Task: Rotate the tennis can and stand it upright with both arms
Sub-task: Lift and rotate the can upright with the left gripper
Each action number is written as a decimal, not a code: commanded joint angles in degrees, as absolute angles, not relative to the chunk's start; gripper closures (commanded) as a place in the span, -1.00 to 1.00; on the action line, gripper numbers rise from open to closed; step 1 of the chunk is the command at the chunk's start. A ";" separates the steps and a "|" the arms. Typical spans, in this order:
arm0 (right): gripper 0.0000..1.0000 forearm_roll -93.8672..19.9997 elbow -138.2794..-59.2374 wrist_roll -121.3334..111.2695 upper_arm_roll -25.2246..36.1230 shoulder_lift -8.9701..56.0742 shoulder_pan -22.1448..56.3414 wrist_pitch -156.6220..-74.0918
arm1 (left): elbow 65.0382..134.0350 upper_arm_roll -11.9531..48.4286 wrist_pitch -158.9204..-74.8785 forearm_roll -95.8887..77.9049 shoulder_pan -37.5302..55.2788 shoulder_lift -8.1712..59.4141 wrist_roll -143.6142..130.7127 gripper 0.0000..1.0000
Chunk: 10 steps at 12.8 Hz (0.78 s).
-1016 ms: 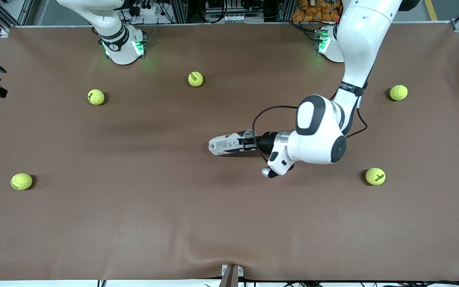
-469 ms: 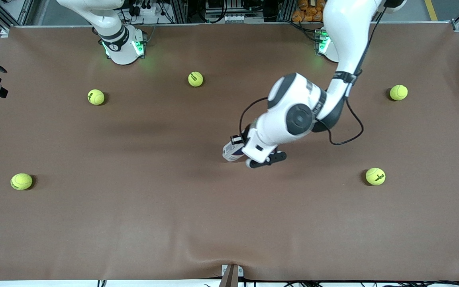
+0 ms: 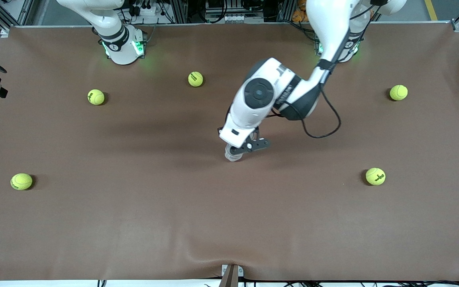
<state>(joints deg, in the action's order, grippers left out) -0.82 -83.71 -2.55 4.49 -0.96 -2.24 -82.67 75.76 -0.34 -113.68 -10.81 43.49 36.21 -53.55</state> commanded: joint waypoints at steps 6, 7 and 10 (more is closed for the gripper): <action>-1.00 -0.18 -83.58 -3.08 3.96 -0.97 -2.02 -82.35 | 72.86 -6.15 -113.11 -9.05 50.71 39.98 -56.95 1.00; -1.00 -0.18 -83.58 -3.08 3.96 -0.97 -1.50 -82.35 | 71.99 -6.33 -113.12 -9.14 50.63 39.99 -56.78 1.00; -1.00 -0.18 -83.58 -3.08 3.96 -0.97 -0.53 -82.18 | 71.37 -7.21 -113.21 -9.05 51.06 41.22 -56.42 1.00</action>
<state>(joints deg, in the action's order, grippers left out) -0.82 -83.72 -2.73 4.05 -0.95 -1.00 -82.63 73.33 -6.14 -113.51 -10.03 50.08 38.02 -55.35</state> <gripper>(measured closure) 0.000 0.952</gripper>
